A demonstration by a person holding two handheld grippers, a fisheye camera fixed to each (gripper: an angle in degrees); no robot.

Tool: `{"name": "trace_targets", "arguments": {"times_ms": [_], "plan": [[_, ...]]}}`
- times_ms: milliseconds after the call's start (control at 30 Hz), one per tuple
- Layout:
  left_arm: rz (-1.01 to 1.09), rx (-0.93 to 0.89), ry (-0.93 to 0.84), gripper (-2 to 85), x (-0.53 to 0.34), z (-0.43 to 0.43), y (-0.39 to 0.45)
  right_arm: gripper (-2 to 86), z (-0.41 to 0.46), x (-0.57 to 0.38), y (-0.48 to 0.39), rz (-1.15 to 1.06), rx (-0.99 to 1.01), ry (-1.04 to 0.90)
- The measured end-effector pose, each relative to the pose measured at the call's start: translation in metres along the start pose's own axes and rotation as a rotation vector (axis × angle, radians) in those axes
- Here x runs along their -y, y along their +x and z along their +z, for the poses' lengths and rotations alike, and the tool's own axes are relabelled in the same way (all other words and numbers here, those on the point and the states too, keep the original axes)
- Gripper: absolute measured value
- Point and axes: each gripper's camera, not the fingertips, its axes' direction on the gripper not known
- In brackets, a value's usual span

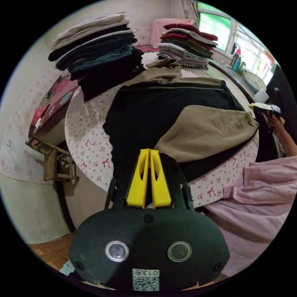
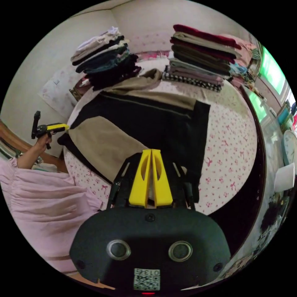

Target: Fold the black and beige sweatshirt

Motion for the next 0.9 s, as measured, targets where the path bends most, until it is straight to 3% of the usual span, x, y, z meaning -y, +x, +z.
{"name": "trace_targets", "arguments": {"times_ms": [100, 200, 433, 500, 567, 733, 900], "plan": [[0.082, 0.052, -0.006, -0.3, -0.008, 0.004, 0.013, 0.3, 0.009, 0.031, -0.055, -0.133, 0.101, 0.043], [0.11, 0.135, -0.135, -0.3, -0.007, 0.042, 0.024, 0.3, 0.044, 0.068, -0.126, -0.307, 0.209, -0.002], [0.071, 0.073, -0.166, -0.3, -0.014, 0.062, 0.001, 0.2, 0.11, 0.13, -0.249, -0.563, 0.153, -0.082], [0.039, 0.051, -0.169, -0.3, -0.014, 0.065, -0.005, 0.2, 0.137, 0.134, -0.26, -0.613, 0.08, -0.207], [-0.015, 0.025, -0.219, -0.3, -0.007, 0.062, -0.013, 0.1, 0.13, 0.136, -0.256, -0.59, 0.104, -0.16], [0.052, 0.089, -0.021, -0.2, 0.013, 0.012, 0.005, 0.2, 0.039, 0.106, -0.218, -0.538, -0.048, 0.135], [0.211, 0.002, -0.017, -0.1, 0.048, 0.049, 0.06, 0.2, 0.016, 0.047, -0.158, -0.389, -0.121, -0.004]]}}
